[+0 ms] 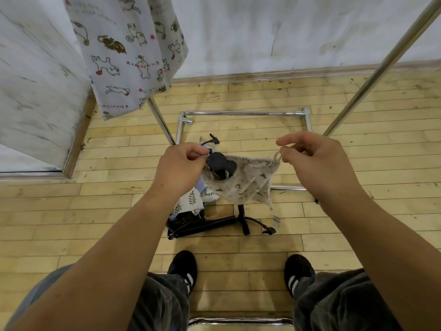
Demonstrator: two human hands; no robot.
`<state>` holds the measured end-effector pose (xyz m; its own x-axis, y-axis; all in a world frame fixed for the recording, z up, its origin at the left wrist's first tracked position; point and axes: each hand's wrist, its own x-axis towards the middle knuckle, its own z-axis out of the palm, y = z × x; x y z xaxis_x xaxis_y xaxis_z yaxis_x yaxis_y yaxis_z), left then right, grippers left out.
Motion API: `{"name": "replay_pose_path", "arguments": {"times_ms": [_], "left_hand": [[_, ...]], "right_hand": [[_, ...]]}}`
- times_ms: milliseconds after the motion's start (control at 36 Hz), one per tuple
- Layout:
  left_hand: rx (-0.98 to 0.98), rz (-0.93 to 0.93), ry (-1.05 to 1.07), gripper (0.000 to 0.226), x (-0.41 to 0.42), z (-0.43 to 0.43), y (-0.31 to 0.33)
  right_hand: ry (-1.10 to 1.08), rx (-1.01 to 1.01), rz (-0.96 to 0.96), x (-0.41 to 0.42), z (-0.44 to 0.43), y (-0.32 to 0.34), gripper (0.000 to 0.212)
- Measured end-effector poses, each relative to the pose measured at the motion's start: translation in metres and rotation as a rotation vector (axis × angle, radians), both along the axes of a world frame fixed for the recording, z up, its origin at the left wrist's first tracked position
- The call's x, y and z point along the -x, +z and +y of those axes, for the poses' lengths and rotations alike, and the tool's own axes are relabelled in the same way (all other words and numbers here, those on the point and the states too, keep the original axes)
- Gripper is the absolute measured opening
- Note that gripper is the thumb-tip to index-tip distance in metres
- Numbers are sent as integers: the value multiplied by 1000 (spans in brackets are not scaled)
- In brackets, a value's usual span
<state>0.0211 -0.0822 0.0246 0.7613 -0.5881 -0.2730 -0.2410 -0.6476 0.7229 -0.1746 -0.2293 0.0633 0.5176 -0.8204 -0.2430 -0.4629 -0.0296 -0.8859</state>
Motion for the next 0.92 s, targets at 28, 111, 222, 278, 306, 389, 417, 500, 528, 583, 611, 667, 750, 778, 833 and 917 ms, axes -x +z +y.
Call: {"name": "replay_pose_path", "arguments": {"times_ms": [28, 111, 222, 278, 306, 389, 417, 500, 528, 583, 611, 667, 750, 778, 833, 917], "left_hand": [[32, 70, 32, 20, 0, -1, 1], [53, 248, 124, 21, 0, -6, 5], [68, 452, 87, 15, 2, -8, 8], [54, 462, -27, 22, 3, -6, 8], [51, 476, -81, 26, 5, -6, 9], [20, 451, -188, 34, 9, -6, 8], [7, 430, -205, 37, 11, -6, 7], [-3, 400, -200, 38, 15, -6, 5], [-4, 401, -194, 38, 16, -7, 4], [-16, 412, -187, 36, 17, -10, 3], [-24, 419, -179, 36, 18, -12, 2], [-36, 427, -158, 42, 19, -14, 1], [-56, 361, -150, 51, 21, -13, -3], [-68, 337, -138, 52, 21, -12, -4], [-99, 327, -116, 54, 20, -12, -6], [-151, 308, -118, 55, 21, -13, -9]], "right_hand": [[-6, -6, -9, -1, 0, 0, 20], [-23, -21, -29, -2, 1, 2, 21], [-38, -57, -55, -3, 1, 3, 17], [-30, -55, -51, -4, 1, 2, 16], [-19, -60, -53, -4, 2, 2, 15], [32, -72, -69, -6, 6, 5, 16], [49, -60, -72, -6, 7, 6, 17], [88, -36, -90, -8, 11, 11, 19], [99, -32, -95, -8, 11, 12, 20], [131, -28, -92, -8, 12, 13, 20], [151, -31, -90, -8, 12, 13, 20], [194, -33, -79, -8, 13, 13, 20], [235, -36, -79, -9, 15, 13, 20], [246, -40, -86, -9, 15, 14, 20], [262, -49, -99, -11, 16, 15, 21], [265, -70, -128, -11, 17, 19, 25]]}}
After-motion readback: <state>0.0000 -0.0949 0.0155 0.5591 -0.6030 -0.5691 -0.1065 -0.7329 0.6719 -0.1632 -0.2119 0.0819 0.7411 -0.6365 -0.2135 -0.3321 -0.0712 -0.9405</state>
